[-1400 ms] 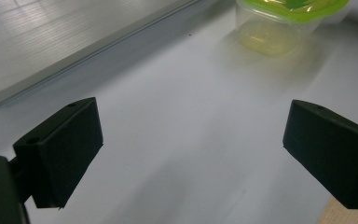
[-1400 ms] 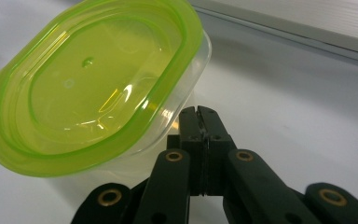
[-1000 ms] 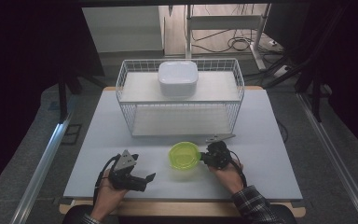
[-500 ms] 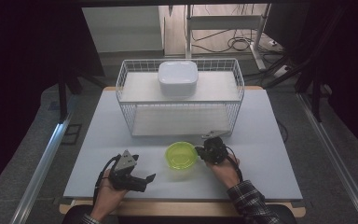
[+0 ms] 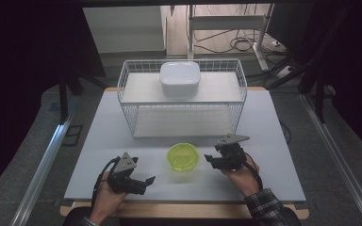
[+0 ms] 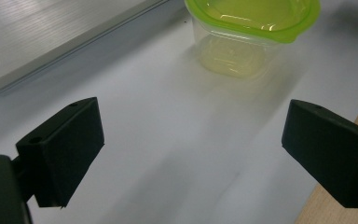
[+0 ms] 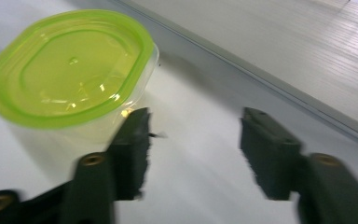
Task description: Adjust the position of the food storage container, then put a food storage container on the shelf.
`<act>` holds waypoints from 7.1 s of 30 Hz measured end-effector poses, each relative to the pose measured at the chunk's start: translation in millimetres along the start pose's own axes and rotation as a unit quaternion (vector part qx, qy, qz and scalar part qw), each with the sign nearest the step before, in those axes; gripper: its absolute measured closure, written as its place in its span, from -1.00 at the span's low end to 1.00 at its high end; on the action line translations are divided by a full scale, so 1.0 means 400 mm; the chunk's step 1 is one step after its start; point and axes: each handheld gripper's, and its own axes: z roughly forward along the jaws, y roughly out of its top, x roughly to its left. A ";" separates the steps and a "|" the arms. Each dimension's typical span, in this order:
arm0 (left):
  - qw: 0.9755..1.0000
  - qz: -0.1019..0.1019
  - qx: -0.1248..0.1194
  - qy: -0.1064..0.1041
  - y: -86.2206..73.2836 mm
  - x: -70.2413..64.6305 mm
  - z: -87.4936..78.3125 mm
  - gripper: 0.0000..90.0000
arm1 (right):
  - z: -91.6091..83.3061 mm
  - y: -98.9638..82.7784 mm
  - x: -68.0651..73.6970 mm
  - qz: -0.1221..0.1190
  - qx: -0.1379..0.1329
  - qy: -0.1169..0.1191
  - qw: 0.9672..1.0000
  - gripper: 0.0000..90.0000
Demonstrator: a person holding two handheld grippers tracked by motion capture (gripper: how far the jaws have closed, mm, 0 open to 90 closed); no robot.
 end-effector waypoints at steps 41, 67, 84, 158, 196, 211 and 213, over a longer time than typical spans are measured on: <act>0.999 0.025 -0.007 0.024 -0.020 -0.003 0.000 -0.93 | -0.022 -0.053 0.037 0.008 -0.014 0.034 0.999 -0.96; 0.999 0.028 -0.002 0.024 -0.021 -0.005 0.006 -0.93 | -0.007 0.024 -0.008 0.087 -0.019 0.103 0.991 -0.19; 0.999 0.031 0.000 0.025 -0.021 -0.007 0.008 -0.93 | 0.087 0.075 -0.034 0.141 0.012 0.162 0.977 0.31; 0.999 0.029 -0.003 0.025 -0.021 -0.005 0.007 -0.93 | -0.019 0.130 -0.086 0.241 -0.056 0.265 0.932 0.86; 0.999 0.031 -0.006 0.026 -0.019 -0.004 0.004 -0.93 | -0.212 0.328 -0.150 0.262 -0.156 0.295 0.905 0.86; 0.999 0.028 -0.009 0.023 -0.018 -0.004 0.002 -0.93 | -0.242 0.465 -0.171 0.260 -0.185 0.279 0.906 0.86; 0.999 0.028 -0.009 0.022 -0.018 -0.004 0.003 -0.93 | -0.242 0.490 -0.172 0.259 -0.187 0.273 0.908 0.86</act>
